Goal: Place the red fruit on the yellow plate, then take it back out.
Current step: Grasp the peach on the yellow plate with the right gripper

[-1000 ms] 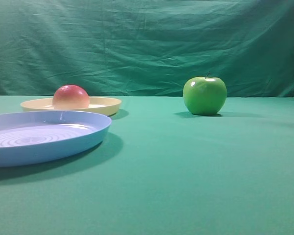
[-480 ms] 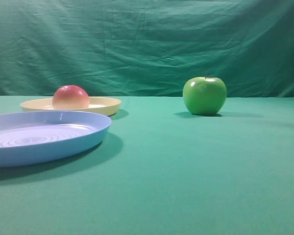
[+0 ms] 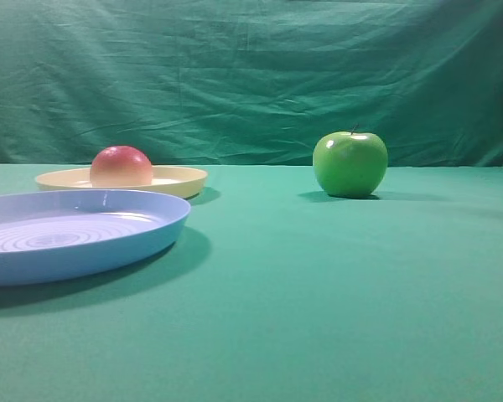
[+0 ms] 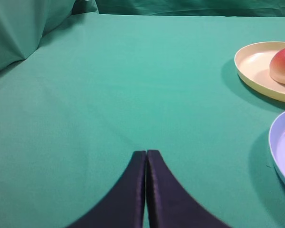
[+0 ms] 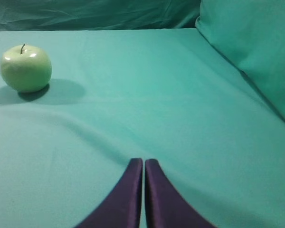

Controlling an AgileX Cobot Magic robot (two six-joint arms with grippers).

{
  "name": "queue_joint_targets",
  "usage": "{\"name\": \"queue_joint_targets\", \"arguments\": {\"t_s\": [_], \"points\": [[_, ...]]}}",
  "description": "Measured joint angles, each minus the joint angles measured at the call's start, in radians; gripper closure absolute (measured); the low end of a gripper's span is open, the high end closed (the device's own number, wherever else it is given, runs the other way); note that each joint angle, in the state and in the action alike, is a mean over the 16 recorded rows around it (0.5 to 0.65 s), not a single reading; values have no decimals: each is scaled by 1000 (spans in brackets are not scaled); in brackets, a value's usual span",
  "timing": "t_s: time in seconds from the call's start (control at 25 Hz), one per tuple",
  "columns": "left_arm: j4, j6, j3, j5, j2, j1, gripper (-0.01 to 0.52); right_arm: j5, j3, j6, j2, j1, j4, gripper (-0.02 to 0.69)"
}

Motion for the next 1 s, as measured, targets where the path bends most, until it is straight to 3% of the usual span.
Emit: {"name": "queue_joint_targets", "arguments": {"t_s": [0.44,1.0], "points": [[0,0,0,0,0,0,514,8,-77,-5,43,60,66,665],[0,1,0,0,0,0,514,196,-501,-21,408,302,101,665]]}}
